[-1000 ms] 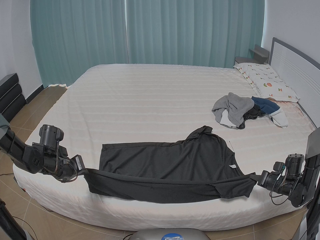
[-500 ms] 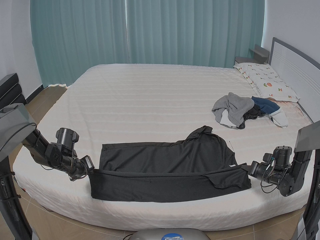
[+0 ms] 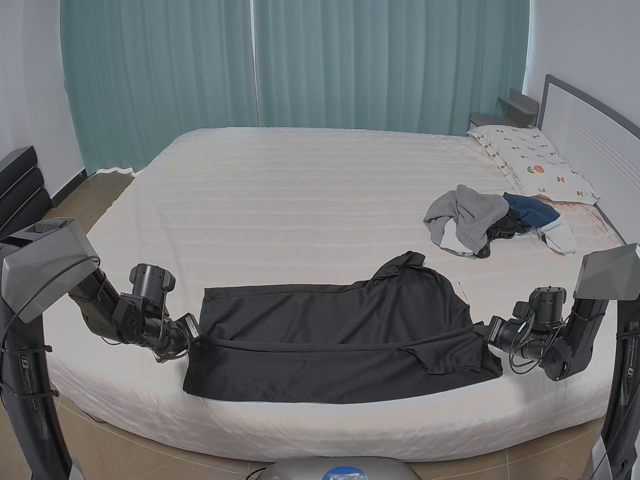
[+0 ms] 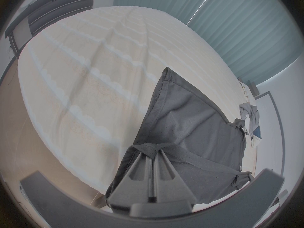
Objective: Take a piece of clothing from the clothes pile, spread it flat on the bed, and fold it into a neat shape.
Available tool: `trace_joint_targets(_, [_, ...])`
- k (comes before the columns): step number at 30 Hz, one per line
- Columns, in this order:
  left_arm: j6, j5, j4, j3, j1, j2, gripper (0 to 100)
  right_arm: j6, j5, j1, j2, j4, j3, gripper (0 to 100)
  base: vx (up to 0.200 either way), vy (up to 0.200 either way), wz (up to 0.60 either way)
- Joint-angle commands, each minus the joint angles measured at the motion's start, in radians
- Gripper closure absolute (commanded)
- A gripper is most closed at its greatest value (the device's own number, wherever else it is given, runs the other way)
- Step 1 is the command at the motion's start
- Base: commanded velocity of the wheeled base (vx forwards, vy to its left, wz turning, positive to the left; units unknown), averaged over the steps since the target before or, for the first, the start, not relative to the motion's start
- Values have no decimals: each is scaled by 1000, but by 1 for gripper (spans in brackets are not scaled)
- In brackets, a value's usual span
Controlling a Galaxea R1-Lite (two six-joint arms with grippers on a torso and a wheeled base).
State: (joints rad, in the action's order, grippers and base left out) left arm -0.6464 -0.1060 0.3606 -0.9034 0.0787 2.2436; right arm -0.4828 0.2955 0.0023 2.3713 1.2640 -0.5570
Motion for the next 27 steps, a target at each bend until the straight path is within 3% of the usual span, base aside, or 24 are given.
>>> trace_joint_targets(1, [-1, 25, 0, -9, 10, 27, 100, 1, 1, 2, 20, -11, -17, 100, 0, 0, 0])
trace_joint_targets(2, [-1, 26, 0, -11, 10, 27, 100, 1, 1, 2, 20, -11, -17, 100, 0, 0, 0])
trace_joint_targets(3, [-1, 43, 1, -14, 15, 33, 0, 1, 1, 7, 22, -17, -18, 0, 0, 0, 0])
trace_joint_targets(13, [-29, 49, 3, -15, 12, 28, 0, -45, 2, 2, 5, -14, -37, 0, 0, 0, 0])
trace_joint_targets(17, [-59, 46, 15, -6, 7, -4, 0, -158, 4, -10, -38, -8, -41, 0, 0, 0, 0])
trace_joint_targets(21, [-174, 46, 83, 0, 6, -53, 0, -339, 7, -5, -70, -3, -40, 0, 0, 0, 0])
trace_joint_targets(27, [-240, 11, 103, -15, -20, -76, 0, -395, 14, -7, -55, 31, -29, 0, 133, 0, 0])
